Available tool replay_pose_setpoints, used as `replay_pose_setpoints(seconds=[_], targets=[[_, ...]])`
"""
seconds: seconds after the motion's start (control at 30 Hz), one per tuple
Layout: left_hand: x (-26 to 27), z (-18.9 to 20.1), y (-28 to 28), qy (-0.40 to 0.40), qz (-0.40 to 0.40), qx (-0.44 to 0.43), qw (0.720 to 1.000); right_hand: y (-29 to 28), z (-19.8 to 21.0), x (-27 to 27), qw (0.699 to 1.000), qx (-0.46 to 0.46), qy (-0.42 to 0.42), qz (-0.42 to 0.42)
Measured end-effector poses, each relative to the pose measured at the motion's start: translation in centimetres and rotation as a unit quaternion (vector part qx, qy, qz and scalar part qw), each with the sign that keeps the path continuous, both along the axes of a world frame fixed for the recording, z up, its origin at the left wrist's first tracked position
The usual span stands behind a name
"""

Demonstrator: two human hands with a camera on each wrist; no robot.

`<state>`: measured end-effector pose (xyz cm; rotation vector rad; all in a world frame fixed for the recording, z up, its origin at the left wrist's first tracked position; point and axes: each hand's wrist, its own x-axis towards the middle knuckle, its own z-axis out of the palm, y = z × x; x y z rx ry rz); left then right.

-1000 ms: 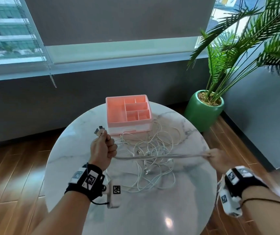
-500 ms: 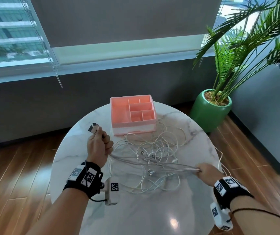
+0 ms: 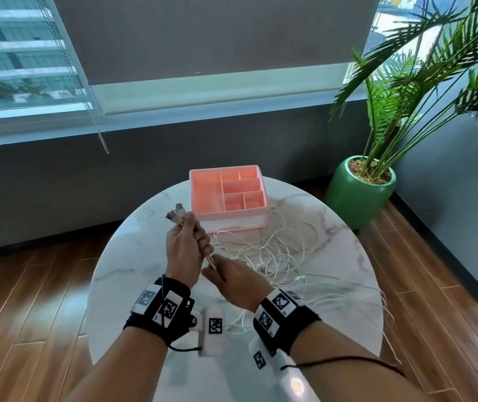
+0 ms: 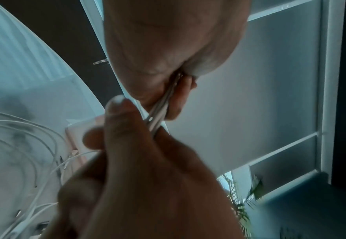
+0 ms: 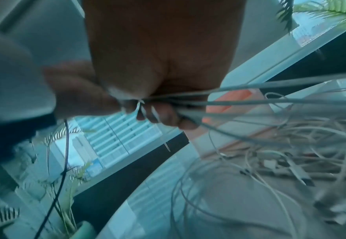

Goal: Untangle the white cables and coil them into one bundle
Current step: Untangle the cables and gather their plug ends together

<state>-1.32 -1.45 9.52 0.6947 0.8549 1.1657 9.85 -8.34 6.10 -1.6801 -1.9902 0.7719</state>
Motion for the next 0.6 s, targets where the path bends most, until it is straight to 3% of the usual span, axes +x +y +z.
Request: replay_pose_setpoints(seconds=[0.17,0.37,0.5,0.6], targets=[[-2.0,-0.7,1.0,-0.011,0.046,-0.045,0.998,-1.2,-2.8,1.9,0.997,0.019,-0.075,-0.009],[-3.5,-2.1,1.6,0.0,0.052,-0.06,0.997,-5.8,-7.0,7.9,0.988,-0.046,-0.147,-0.029],[-3.3,-2.4,1.8,-0.015,0.069,-0.061,0.996,-9.5,-9.2,13.1,0.965,-0.143,-0.199,-0.095],[-2.7,-2.5,1.8,-0.028,0.075,-0.063,0.995,-11.2,-9.5,16.3,0.956,-0.186,-0.177,-0.141]])
